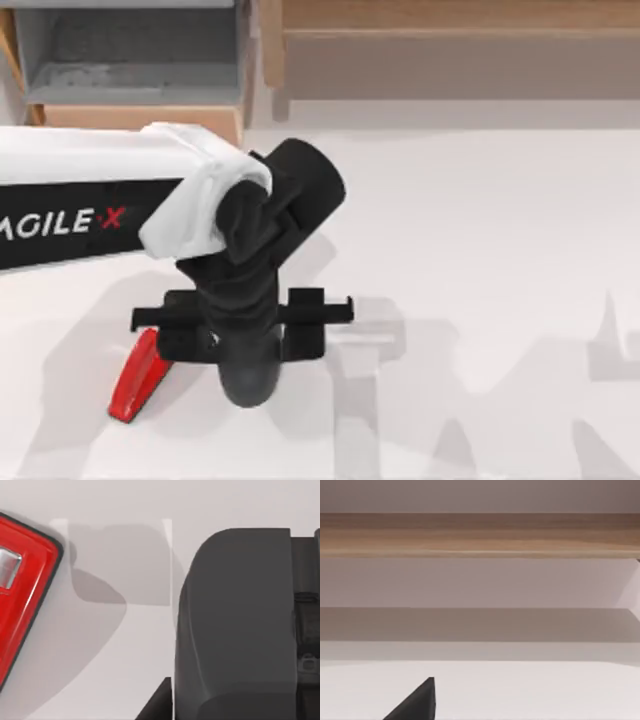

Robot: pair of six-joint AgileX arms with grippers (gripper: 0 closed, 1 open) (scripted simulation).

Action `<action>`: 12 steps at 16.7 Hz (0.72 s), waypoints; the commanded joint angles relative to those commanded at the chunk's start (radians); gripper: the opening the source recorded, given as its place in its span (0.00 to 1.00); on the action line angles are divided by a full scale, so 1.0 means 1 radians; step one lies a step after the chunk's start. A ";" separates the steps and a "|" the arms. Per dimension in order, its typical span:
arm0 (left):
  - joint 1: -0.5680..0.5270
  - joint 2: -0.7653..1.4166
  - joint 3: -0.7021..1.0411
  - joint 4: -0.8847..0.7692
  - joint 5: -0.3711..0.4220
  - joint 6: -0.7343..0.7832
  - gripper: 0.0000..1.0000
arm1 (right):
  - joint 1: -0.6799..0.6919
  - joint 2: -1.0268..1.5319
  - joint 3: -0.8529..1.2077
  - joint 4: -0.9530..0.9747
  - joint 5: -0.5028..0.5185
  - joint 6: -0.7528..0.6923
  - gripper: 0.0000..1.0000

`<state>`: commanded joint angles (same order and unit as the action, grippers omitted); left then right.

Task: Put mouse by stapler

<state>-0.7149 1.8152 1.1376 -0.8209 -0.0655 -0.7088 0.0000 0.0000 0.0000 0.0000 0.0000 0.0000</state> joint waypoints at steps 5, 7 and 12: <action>-0.001 -0.005 0.002 0.009 -0.001 0.000 0.00 | 0.000 0.000 0.000 0.000 0.000 0.000 1.00; -0.001 -0.009 0.004 0.017 -0.002 0.000 0.00 | 0.000 0.000 0.000 0.000 0.000 0.000 1.00; 0.000 -0.015 0.007 0.038 -0.002 0.001 0.00 | 0.000 0.000 0.000 0.000 0.000 0.000 1.00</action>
<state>-0.7150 1.7998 1.1447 -0.7827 -0.0674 -0.7076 0.0000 0.0000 0.0000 0.0000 0.0000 0.0000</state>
